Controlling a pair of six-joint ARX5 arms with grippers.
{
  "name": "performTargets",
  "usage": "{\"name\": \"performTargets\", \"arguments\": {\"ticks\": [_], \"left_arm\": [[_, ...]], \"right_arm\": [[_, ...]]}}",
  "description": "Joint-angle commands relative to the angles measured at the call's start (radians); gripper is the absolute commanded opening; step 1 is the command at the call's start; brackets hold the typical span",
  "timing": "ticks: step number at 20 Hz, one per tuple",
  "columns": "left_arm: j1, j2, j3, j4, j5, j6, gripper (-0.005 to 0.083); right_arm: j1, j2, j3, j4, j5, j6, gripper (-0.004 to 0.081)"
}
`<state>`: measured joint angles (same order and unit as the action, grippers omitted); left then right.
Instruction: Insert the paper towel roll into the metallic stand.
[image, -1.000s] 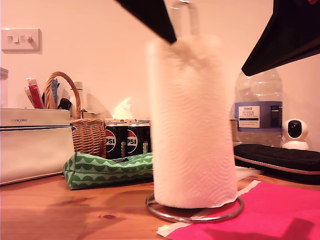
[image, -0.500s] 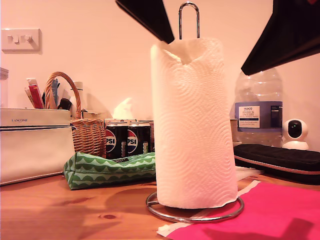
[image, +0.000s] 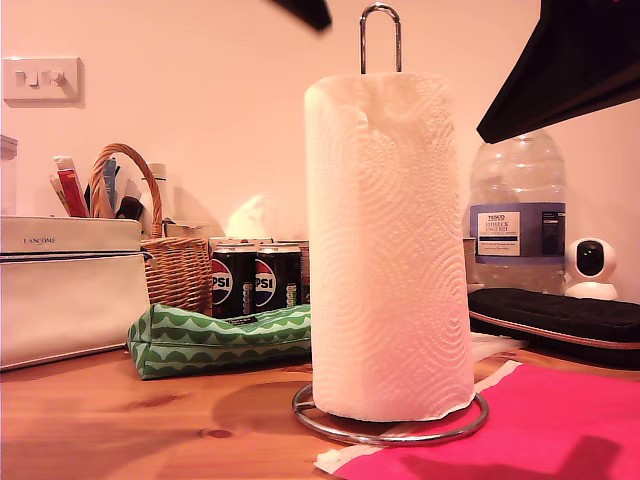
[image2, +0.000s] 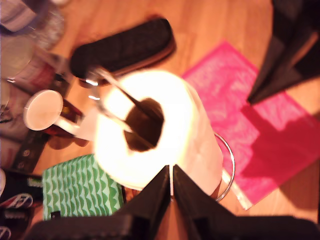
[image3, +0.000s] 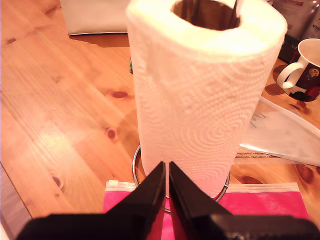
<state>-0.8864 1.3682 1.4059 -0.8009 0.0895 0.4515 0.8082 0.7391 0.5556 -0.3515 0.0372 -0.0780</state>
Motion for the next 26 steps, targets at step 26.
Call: {"name": "performTargets", "arguments": {"ticks": [26], "left_arm": [[0.576,-0.468,-0.571,0.554,0.243,-0.272,-0.0024]], "right_arm": [[-0.61,-0.097,-0.063,0.328,-0.134,0.0,-0.0013]]}}
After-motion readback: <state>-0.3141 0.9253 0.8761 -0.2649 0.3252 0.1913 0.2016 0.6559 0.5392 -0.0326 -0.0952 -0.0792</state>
